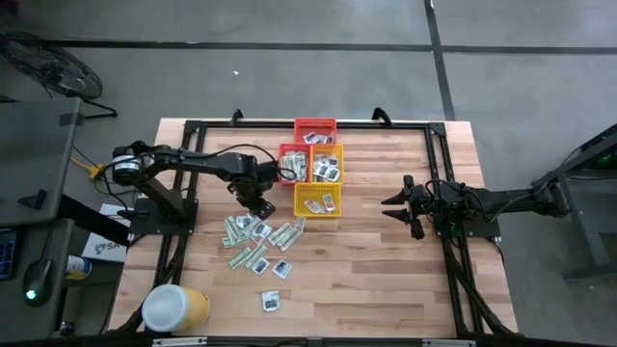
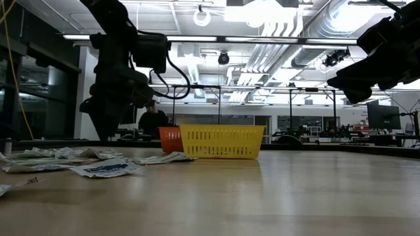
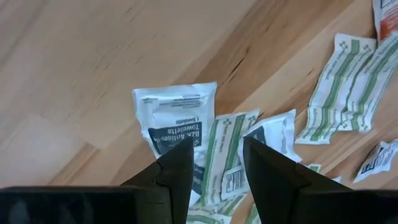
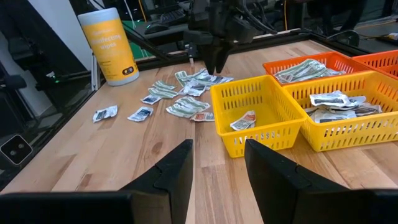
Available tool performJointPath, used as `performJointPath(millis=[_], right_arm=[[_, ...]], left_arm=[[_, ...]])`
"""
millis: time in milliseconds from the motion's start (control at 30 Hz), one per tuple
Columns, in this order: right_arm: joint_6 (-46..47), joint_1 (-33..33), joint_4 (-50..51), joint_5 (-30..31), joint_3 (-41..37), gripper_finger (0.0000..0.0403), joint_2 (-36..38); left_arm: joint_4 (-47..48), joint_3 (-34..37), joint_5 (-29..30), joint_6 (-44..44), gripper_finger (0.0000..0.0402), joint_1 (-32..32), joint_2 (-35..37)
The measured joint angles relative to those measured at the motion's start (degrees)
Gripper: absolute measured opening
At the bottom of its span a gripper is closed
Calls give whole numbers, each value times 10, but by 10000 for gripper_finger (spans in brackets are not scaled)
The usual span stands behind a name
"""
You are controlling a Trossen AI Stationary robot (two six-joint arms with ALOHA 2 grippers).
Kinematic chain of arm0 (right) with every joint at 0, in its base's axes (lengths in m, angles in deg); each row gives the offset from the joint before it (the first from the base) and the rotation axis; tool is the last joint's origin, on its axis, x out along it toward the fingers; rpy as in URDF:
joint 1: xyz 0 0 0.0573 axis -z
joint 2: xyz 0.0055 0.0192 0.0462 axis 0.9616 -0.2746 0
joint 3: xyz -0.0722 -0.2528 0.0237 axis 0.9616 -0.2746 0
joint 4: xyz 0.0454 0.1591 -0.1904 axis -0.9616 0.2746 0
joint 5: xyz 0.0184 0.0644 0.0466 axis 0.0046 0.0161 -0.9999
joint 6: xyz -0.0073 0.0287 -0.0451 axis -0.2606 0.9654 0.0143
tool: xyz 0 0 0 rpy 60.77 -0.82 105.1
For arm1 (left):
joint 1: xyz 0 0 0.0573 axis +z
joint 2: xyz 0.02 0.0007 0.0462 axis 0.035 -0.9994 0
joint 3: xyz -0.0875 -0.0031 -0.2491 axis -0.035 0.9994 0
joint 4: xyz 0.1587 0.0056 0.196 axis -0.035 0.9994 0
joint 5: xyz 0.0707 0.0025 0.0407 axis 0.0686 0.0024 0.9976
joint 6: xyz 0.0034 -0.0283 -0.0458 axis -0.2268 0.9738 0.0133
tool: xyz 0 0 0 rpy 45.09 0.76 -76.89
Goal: Pick & Place First Aid Supplies
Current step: Put the bandage into the bottom orange bin
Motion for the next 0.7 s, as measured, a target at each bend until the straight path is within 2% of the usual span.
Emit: performJointPath(millis=[300, 700], right_arm=[[0, 0, 0, 0, 0, 139, 0], [0, 0, 0, 0, 0, 139, 0]], left_arm=[[-17, 0, 4, 9, 138, 0, -30], [-25, 0, 15, 10, 138, -11, -31]])
